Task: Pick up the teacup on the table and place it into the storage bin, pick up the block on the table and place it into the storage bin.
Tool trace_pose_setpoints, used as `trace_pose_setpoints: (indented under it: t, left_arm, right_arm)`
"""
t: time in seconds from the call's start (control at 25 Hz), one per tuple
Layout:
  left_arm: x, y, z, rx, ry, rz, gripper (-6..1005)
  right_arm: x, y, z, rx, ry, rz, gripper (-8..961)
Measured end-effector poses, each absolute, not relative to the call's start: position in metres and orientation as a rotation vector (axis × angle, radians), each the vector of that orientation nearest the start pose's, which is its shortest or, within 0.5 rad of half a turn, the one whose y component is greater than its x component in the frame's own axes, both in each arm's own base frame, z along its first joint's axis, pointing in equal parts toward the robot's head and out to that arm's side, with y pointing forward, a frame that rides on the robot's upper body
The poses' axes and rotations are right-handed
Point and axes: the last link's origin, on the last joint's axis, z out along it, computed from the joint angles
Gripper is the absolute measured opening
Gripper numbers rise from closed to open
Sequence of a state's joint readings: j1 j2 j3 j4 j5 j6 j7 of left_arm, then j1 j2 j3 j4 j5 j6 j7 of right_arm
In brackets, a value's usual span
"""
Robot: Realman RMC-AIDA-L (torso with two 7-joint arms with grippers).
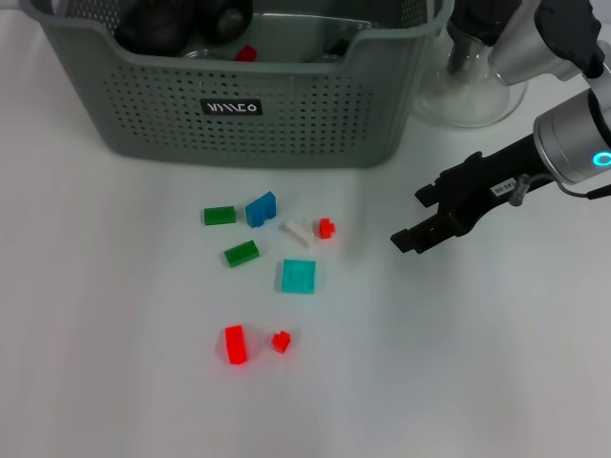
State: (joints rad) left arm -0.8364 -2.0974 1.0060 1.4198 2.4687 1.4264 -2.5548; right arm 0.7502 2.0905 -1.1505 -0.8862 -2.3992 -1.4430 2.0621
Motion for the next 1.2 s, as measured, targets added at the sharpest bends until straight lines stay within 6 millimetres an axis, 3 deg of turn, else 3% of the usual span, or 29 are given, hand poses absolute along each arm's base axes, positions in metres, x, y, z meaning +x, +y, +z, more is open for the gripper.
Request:
trace_pose_setpoints:
  t: [0.2,0.28,0.44,0.52,0.56,0.68,0.84,1.08,1.2]
  left_arm:
    - [-0.072,0.42,0.081,-2.436,-0.736,-0.278,504]
    - [-0.069,0.413,0.087,-2.449,-0.707,-0.339,597]
    - [-0.062,0.37,0.1,-2.601,-0.509,-0.509,795]
    - [-0.063,0.343,0.101,-2.716,-0.371,-0.519,913]
    - [-0.066,0.327,0.101,-2.779,-0.299,-0.498,918]
    - [-0.08,0.304,0.098,-2.861,-0.245,-0.367,931]
    - [-0.104,0.297,0.086,-2.873,-0.35,-0.131,934]
    - [-0.141,0.289,0.036,-2.9,-0.41,0.402,931]
    - [-0.151,0.286,0.01,-2.945,-0.45,0.576,930]
  right_arm:
    - [0.196,0.373,-0.035,-2.909,0.761,-0.226,882]
    - [0.196,0.373,-0.035,-2.909,0.764,-0.226,882]
    - [0.198,0.372,-0.035,-2.907,0.772,-0.223,882]
    - [0.199,0.372,-0.034,-2.904,0.779,-0.22,882]
    - [0.199,0.372,-0.034,-2.903,0.783,-0.219,882]
    - [0.2,0.372,-0.034,-2.899,0.794,-0.217,882]
    - [0.201,0.372,-0.034,-2.895,0.799,-0.215,882]
    - [0.204,0.371,-0.036,-2.895,0.805,-0.222,882]
    - [0.205,0.371,-0.036,-2.894,0.808,-0.223,882]
